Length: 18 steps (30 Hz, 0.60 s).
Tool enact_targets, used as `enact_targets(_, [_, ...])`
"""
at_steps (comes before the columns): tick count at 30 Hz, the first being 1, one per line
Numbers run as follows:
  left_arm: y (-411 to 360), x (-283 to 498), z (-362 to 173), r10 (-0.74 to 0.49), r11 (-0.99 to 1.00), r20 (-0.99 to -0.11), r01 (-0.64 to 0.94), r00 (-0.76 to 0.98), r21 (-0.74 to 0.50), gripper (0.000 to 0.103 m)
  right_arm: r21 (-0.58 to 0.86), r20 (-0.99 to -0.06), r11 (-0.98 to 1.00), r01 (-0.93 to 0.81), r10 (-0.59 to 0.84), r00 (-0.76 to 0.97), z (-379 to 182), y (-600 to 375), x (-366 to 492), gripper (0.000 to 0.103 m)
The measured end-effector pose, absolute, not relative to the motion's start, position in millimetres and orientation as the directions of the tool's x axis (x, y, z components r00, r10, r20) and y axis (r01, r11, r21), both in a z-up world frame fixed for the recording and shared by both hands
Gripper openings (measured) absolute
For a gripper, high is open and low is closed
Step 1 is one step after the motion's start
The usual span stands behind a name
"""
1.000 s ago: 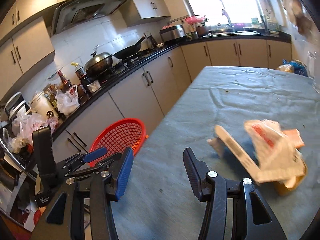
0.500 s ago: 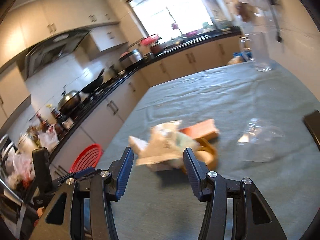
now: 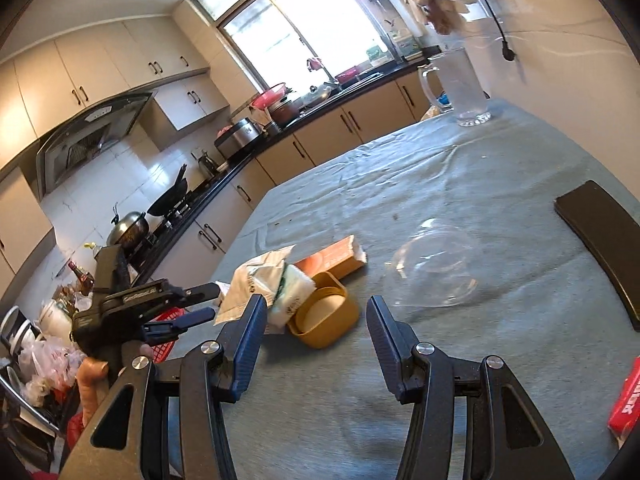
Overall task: Collect trash
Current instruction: 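Grasp the long white barcode box with the left tool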
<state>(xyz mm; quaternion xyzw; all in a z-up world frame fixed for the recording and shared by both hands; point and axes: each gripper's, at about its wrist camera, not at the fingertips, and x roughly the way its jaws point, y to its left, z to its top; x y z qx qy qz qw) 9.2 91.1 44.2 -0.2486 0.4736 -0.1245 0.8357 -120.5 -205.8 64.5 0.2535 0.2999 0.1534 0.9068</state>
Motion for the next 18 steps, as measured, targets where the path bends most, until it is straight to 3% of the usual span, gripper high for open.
enact_targets(4, [85.8, 20.0, 38.3, -0.446, 0.84, -0.743, -0.054, 0.499, -0.541, 0.048, 0.568, -0.461, 0.816, -0.107, 0.423, 0.78, 60.9, -219.1, -123.3, 0.056])
enact_targets(8, [77.9, 31.3, 31.2, -0.445, 0.842, -0.755, -0.063, 0.481, -0.535, 0.032, 0.582, -0.46, 0.809, -0.09, 0.418, 0.783, 58.1, -228.5, -122.2, 0.056])
enact_targets(12, [76.5, 36.3, 29.5, -0.45, 0.84, -0.75, -0.055, 0.485, -0.539, 0.031, 0.592, -0.47, 0.803, -0.064, 0.409, 0.782, 53.3, -234.4, -118.8, 0.056])
enact_targets(15, [78.0, 32.4, 31.2, -0.446, 0.852, -0.746, -0.02, 0.495, -0.524, 0.017, 0.59, -0.487, 0.807, -0.04, 0.395, 0.779, 48.3, -234.9, -113.2, 0.056])
enact_targets(18, [79.8, 25.7, 33.3, -0.453, 0.86, -0.732, 0.031, 0.509, -0.51, 0.017, 0.584, -0.511, 0.811, -0.017, 0.384, 0.769, 42.3, -230.7, -102.3, 0.056])
